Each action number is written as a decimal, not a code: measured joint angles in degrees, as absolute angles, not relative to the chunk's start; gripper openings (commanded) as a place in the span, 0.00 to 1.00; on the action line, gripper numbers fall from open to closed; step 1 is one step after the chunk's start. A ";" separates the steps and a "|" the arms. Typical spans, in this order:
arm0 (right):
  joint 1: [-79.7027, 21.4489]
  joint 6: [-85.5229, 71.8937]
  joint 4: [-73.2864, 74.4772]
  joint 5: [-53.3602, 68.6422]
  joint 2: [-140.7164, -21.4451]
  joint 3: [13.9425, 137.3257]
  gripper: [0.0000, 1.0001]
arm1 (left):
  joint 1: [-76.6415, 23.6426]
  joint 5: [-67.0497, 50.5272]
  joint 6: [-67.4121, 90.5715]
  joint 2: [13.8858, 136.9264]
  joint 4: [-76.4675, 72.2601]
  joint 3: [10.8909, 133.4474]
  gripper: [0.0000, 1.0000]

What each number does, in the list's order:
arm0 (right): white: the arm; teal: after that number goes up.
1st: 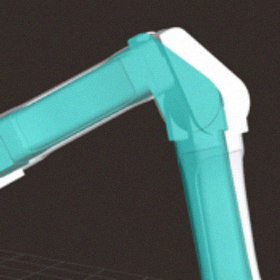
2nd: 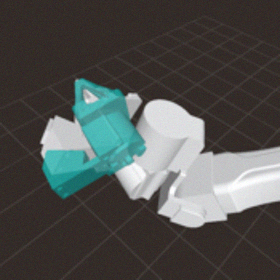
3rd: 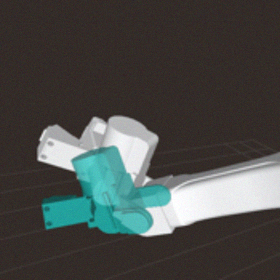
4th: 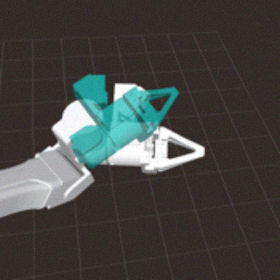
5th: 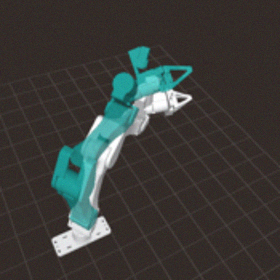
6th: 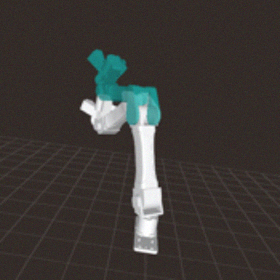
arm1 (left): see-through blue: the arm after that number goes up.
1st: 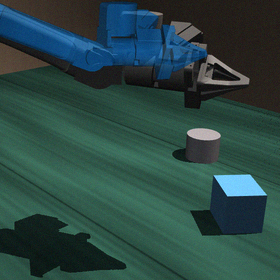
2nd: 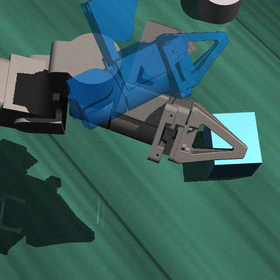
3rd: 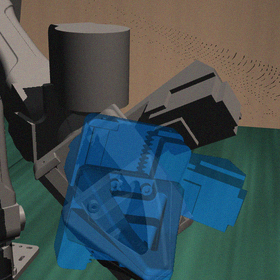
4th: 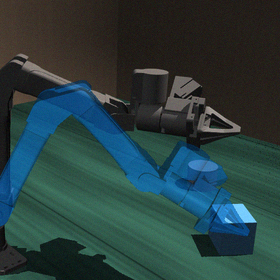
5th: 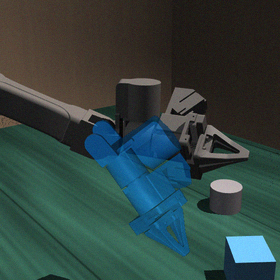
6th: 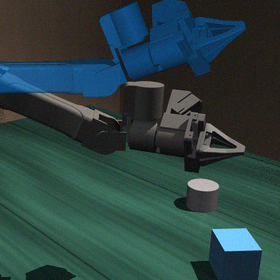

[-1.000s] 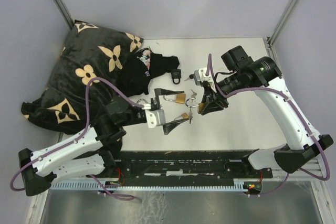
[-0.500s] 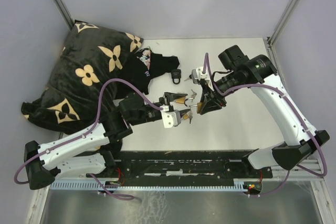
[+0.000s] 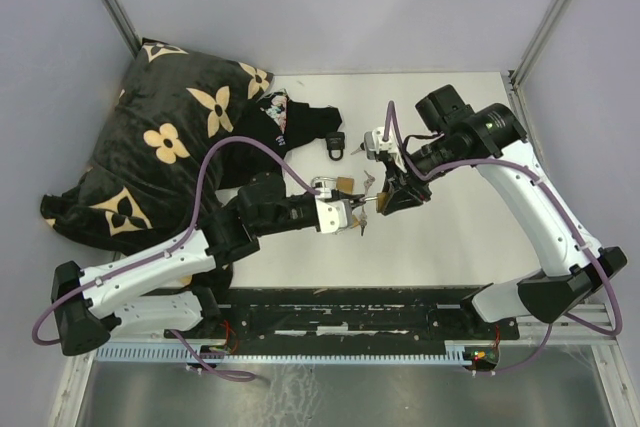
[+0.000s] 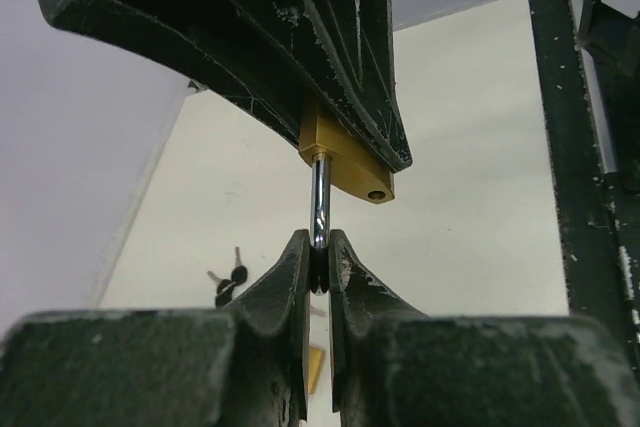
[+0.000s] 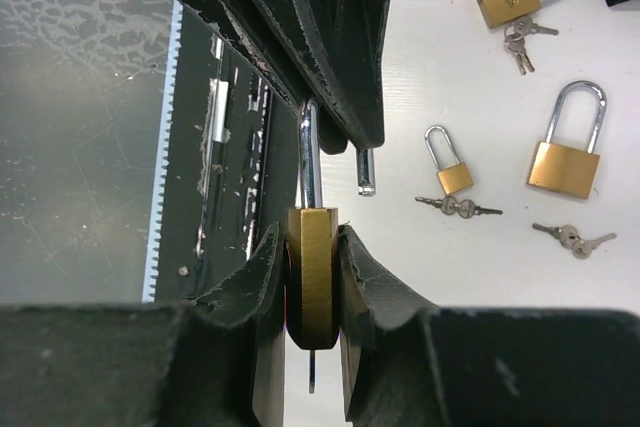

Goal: Lock with the key
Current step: Lock the lock.

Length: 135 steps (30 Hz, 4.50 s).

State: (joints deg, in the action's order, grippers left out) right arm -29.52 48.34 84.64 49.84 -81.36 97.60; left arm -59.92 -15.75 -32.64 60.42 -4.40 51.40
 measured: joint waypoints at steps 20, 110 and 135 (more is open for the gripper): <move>-29.91 55.44 83.13 48.93 -79.44 96.49 0.02 | -52.31 -28.58 10.94 62.63 -11.33 50.26 0.03; -21.93 25.34 72.64 61.60 -74.61 79.55 0.02 | -63.42 -5.63 38.89 80.95 -78.74 26.70 0.03; -20.97 36.47 83.59 64.95 -79.94 82.26 0.03 | -61.91 -14.48 48.47 85.01 -83.02 26.44 0.03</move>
